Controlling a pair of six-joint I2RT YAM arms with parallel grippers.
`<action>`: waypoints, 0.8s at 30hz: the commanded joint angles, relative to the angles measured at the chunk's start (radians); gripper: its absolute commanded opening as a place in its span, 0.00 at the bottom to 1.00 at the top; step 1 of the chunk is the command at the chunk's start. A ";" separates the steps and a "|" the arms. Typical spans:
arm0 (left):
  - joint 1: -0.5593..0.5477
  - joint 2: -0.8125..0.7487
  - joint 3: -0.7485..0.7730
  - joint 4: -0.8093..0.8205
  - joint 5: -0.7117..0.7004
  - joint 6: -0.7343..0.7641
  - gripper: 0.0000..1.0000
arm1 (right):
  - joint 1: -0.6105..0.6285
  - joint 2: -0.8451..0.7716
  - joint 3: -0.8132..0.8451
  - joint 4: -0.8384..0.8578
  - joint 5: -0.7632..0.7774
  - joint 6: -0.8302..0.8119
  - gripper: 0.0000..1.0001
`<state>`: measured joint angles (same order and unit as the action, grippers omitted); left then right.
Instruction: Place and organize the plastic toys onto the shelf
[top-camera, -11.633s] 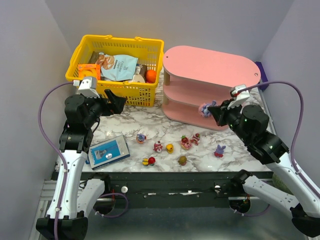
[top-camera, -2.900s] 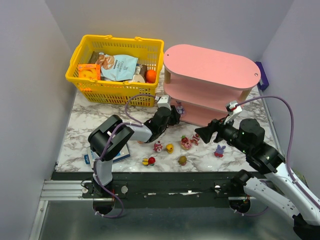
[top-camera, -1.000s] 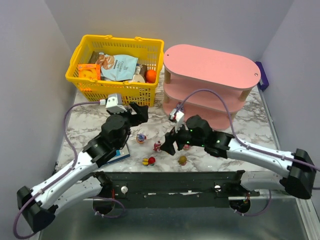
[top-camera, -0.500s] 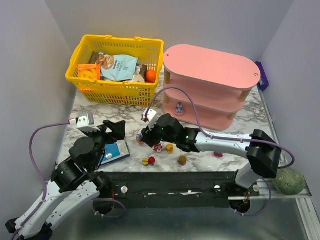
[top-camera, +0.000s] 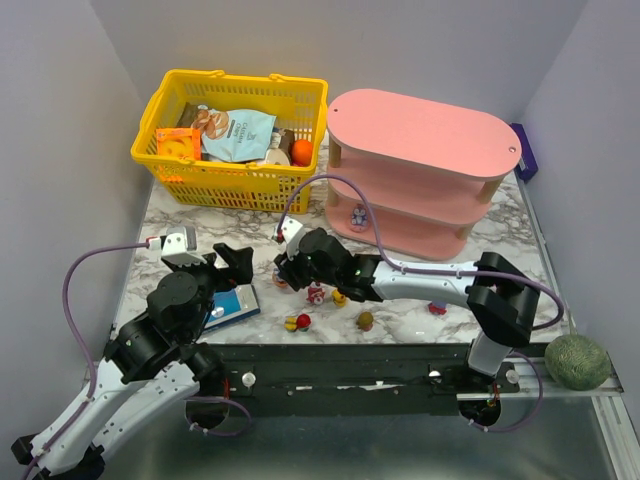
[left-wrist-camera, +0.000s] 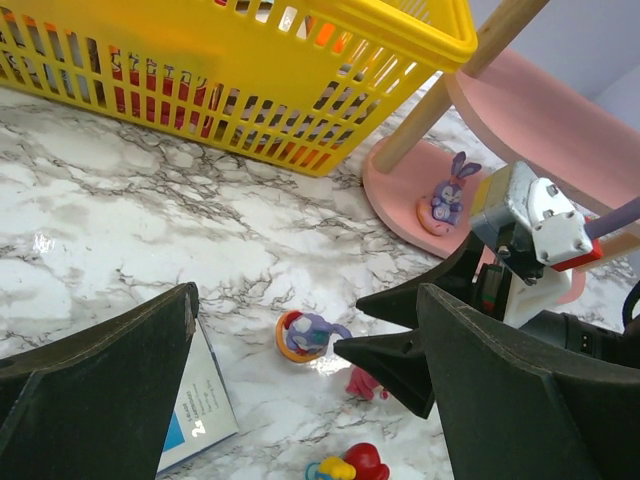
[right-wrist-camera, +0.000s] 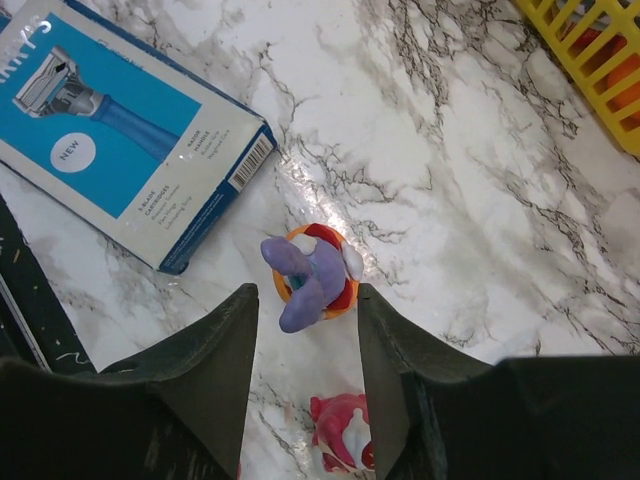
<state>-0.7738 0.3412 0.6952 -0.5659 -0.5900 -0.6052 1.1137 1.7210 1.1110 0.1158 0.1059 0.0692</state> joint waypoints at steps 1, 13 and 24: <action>0.001 -0.013 0.000 -0.005 0.001 0.010 0.99 | 0.012 0.040 0.036 -0.025 0.028 -0.012 0.50; 0.001 -0.019 -0.003 -0.008 -0.004 0.008 0.99 | 0.021 0.069 0.052 -0.039 0.071 -0.008 0.33; 0.001 -0.022 -0.005 -0.009 -0.005 0.007 0.99 | 0.026 0.037 0.030 -0.018 0.133 -0.034 0.01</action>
<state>-0.7738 0.3317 0.6952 -0.5705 -0.5900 -0.6052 1.1271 1.7737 1.1286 0.0940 0.1925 0.0521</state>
